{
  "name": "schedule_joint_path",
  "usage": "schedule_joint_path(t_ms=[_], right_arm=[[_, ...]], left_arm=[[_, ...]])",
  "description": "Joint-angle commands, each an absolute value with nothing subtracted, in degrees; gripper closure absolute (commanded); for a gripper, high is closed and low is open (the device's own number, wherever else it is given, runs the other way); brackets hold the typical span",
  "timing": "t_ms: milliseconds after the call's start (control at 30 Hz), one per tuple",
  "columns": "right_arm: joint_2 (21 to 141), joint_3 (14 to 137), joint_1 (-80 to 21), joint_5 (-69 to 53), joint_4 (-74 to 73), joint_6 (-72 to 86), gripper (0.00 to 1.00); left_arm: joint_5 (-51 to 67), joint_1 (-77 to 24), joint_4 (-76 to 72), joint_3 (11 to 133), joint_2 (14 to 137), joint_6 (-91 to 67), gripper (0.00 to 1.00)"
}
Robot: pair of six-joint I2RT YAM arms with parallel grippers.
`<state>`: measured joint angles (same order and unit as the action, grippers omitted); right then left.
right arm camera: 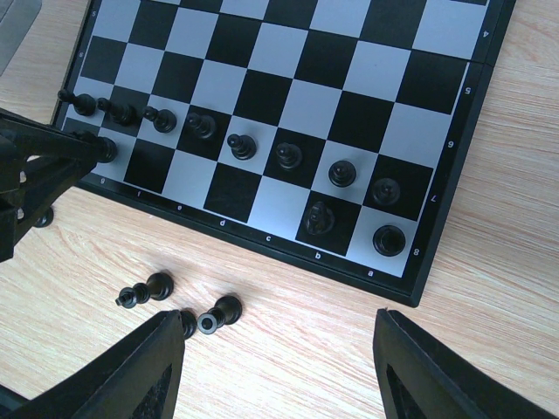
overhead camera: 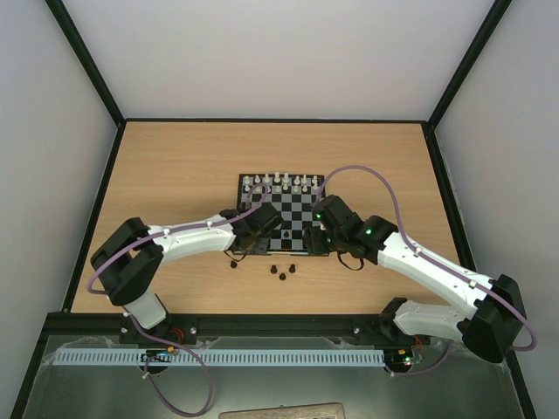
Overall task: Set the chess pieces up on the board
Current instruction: Place the chess piece on the chessboard.
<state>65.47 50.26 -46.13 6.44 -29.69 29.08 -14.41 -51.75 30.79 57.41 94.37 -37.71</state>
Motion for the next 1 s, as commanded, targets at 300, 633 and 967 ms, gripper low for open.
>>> schedule_joint_path(t_ms=[300, 633, 967], right_arm=[[65.5, 49.6, -45.9, 6.0, -30.3, 28.5, 0.4], [65.5, 49.6, -45.9, 5.9, -30.2, 28.5, 0.4], [65.5, 49.5, -45.9, 5.7, -30.1, 28.4, 0.39]], left_arm=[[-14.4, -52.3, 32.3, 56.9, 93.3, -38.3, 0.89], [-14.2, -52.3, 32.2, 56.9, 93.3, -38.3, 0.83], [-14.7, -52.5, 33.6, 58.1, 91.6, -38.4, 0.77]])
